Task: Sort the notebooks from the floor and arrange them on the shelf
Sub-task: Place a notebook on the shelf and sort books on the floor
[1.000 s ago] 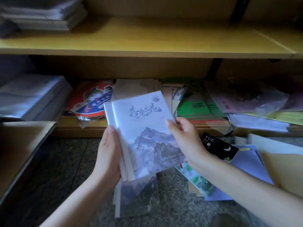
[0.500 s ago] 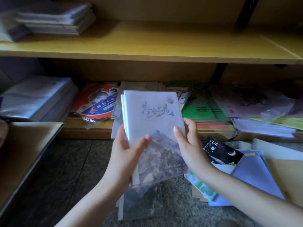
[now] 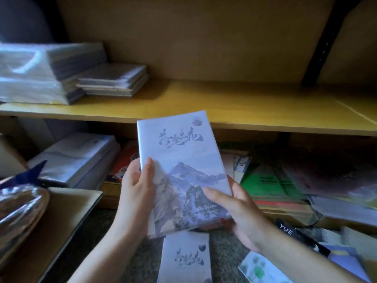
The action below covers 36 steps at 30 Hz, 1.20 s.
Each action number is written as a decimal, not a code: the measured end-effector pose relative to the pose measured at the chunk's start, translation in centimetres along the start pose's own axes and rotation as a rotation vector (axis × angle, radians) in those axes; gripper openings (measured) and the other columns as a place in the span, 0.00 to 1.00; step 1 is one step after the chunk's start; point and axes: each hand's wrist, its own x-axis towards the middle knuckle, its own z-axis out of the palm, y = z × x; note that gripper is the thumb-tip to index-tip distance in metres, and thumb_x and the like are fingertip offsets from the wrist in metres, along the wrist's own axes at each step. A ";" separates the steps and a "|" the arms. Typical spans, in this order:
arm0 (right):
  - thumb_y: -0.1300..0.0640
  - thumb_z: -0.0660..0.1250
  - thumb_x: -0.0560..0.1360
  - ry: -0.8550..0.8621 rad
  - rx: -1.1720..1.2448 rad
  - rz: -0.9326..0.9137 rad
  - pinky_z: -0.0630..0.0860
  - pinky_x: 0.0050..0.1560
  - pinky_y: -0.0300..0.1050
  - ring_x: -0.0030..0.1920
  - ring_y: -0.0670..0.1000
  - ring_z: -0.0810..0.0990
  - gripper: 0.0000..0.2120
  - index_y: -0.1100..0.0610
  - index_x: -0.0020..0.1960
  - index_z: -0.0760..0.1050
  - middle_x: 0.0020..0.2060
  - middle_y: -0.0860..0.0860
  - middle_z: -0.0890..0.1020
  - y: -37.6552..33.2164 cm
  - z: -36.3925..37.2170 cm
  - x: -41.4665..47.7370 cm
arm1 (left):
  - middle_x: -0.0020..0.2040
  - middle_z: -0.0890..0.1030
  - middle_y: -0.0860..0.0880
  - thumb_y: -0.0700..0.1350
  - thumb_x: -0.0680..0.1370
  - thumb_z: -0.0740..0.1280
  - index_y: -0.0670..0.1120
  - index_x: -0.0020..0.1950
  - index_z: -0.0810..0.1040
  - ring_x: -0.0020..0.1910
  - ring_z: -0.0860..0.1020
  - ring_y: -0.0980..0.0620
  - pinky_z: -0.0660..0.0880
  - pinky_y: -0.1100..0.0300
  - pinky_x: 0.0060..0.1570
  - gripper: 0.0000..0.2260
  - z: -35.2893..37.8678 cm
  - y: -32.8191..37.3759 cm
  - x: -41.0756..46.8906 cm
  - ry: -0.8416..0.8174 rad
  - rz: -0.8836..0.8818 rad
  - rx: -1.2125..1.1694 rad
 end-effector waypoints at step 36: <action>0.68 0.65 0.72 0.171 -0.270 -0.353 0.72 0.55 0.40 0.58 0.53 0.76 0.21 0.55 0.62 0.65 0.59 0.55 0.76 -7.3 15.5 24.4 | 0.77 0.40 0.41 0.43 0.77 0.63 0.49 0.76 0.58 0.75 0.40 0.49 0.55 0.49 0.71 0.28 -2.3 3.7 15.5 0.386 0.504 0.812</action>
